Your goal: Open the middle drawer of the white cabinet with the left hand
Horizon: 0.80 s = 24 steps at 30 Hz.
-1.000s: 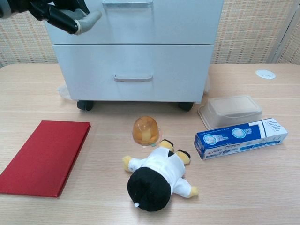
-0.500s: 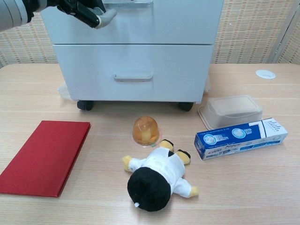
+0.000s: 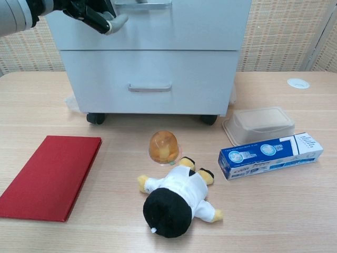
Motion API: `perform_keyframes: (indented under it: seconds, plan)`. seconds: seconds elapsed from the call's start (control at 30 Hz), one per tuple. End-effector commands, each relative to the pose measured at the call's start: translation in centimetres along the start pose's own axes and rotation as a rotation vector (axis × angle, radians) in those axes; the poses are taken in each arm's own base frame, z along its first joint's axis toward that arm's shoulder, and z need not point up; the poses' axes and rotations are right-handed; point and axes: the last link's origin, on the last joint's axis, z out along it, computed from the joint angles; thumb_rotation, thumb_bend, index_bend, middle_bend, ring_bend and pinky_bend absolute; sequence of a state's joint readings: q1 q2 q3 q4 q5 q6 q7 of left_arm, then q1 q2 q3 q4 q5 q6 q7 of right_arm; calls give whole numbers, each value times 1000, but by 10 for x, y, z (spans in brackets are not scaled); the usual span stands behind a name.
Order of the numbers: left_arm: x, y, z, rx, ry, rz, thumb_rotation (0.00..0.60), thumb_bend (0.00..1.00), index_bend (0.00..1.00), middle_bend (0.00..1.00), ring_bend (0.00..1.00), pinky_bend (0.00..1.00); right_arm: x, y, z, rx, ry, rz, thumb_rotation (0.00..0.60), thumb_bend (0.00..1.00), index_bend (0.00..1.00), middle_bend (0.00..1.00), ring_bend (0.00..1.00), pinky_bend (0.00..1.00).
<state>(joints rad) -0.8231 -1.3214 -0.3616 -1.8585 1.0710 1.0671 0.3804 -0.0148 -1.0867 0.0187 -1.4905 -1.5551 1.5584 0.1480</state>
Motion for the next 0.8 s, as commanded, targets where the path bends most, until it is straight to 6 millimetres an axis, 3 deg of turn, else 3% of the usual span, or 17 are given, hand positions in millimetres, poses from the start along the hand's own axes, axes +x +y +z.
perform_keyframes:
  seconds: [0.03,0.8]
  plan:
    - [0,1,-1,-1,-2,-1,600,546,299,976,1000,1000,0,1,-1,-3,0,-1,600,343,184,221,182,213]
    - [0,13,-30,-52,2,21,600,546,305,976,1000,1000,1,0,-2,-4,-1,-4,600,343,183,221,182,213]
